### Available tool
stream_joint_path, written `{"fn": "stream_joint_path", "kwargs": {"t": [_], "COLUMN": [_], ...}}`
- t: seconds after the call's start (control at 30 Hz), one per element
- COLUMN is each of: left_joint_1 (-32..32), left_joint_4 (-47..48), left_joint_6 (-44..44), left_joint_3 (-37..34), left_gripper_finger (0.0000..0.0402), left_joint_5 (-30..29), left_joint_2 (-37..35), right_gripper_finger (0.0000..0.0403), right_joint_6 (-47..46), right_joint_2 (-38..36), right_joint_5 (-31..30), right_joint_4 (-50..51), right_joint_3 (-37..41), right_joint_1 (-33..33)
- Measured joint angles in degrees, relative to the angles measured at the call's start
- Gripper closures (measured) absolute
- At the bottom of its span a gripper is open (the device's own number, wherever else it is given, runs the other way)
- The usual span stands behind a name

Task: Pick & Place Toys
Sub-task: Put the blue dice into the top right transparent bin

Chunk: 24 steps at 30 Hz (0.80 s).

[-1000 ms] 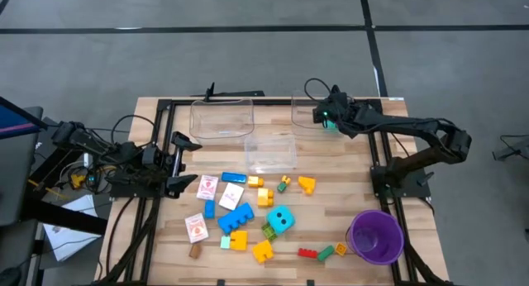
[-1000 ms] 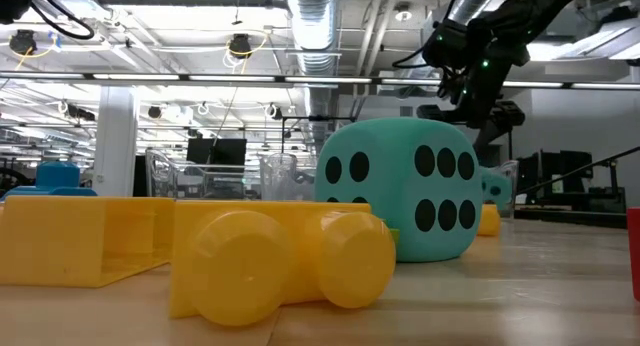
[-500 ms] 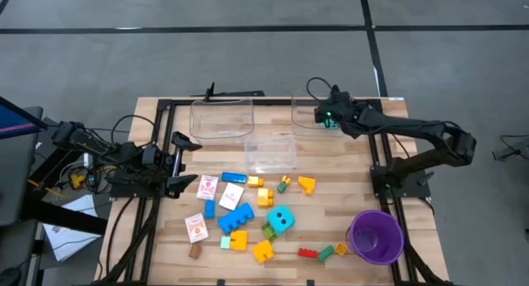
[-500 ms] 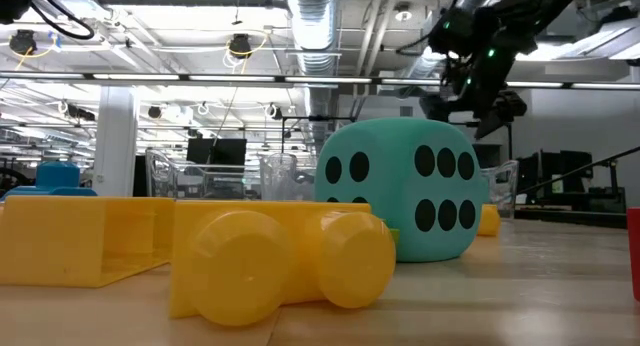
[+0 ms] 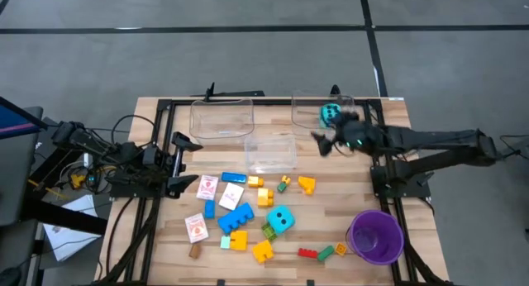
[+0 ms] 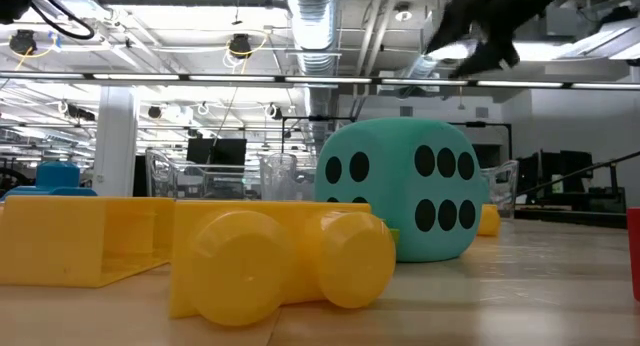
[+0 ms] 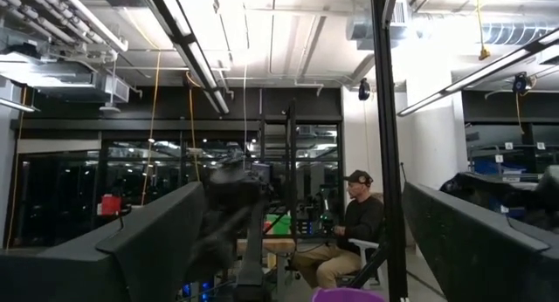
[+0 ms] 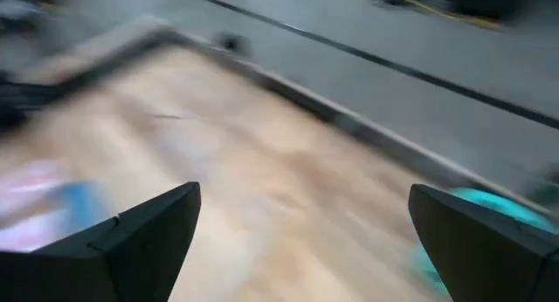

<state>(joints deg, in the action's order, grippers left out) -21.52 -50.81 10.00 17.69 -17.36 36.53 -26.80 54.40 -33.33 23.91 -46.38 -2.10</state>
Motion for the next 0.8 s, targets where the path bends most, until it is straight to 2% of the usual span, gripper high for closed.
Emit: {"fn": "stream_joint_path", "kwargs": {"t": [0.17,0.33,0.43,0.6,0.8], "left_joint_1": [0.00,0.00,0.00,-0.02,-0.01], "left_joint_4": [1.18,0.95,0.92,0.99,0.53], "left_joint_6": [-0.03,-1.31,-1.33,-2.48,-3.13], "left_joint_3": [0.00,0.00,0.00,0.00,0.00], "left_gripper_finger": [0.0018,0.0018,0.0018,0.0018,0.0018], "left_joint_5": [-1.42,-2.03,-2.42,-3.05,-7.86], "left_joint_2": [0.10,1.44,2.05,2.69,5.33], "right_gripper_finger": [0.0003,0.0003,0.0003,0.0003,0.0003], "right_joint_6": [3.06,9.45,13.12,13.31,13.34], "right_joint_2": [-3.46,-3.52,-3.46,-3.42,-3.55], "right_joint_5": [-0.44,-6.80,-7.08,-7.20,-10.27], "right_joint_4": [-8.57,-16.63,-19.93,-19.79,-19.69], "right_joint_3": [3.12,3.73,3.73,3.73,3.75], "right_joint_1": [13.52,22.06,24.75,27.22,27.09]}}
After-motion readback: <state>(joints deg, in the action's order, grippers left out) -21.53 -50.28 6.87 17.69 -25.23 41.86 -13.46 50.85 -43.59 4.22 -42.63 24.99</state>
